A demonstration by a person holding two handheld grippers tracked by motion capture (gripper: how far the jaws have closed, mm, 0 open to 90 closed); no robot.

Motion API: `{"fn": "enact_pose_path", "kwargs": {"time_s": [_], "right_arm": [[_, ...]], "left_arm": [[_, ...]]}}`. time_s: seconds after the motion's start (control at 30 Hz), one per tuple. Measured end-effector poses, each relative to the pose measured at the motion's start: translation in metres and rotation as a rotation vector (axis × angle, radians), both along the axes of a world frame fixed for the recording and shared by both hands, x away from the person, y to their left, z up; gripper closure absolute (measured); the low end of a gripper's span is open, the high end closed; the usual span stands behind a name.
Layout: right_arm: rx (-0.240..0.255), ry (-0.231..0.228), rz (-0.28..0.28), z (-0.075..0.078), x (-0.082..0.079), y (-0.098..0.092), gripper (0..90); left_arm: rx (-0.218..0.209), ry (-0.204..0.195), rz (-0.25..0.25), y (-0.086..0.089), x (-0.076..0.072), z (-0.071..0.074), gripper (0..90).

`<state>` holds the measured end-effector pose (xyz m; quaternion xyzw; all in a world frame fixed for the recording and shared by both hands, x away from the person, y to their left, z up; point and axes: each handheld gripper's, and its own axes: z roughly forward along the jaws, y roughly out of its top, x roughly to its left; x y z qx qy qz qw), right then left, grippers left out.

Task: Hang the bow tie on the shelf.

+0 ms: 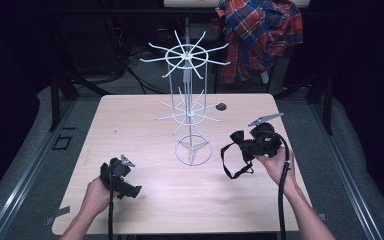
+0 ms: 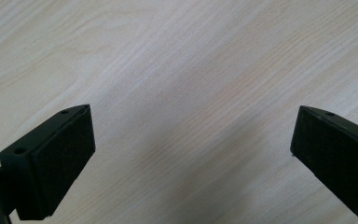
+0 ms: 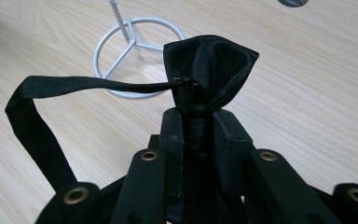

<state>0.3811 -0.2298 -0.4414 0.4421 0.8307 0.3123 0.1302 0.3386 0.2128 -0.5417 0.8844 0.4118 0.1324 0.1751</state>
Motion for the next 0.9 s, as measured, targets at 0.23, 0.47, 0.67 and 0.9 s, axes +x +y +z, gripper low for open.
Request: {"fn": "enact_pose_path", "kwargs": {"time_s": [0.23, 0.47, 0.67, 0.9], "right_arm": [[0.023, -0.013, -0.006, 0.009, 0.004, 0.0, 74.9], [0.041, -0.02, -0.011, 0.017, 0.009, 0.001, 74.9], [0.059, -0.034, -0.008, 0.022, 0.012, 0.002, 74.9], [0.063, -0.033, -0.005, 0.024, 0.015, 0.003, 74.9]], "left_arm": [[0.005, 0.001, -0.002, -0.001, 0.0, 0.0, 0.0], [0.012, 0.008, -0.004, -0.002, 0.001, -0.003, 0.0], [0.017, 0.011, -0.012, -0.003, 0.002, -0.003, 0.0], [0.014, 0.014, -0.008, -0.003, 0.003, -0.004, 0.0]]}}
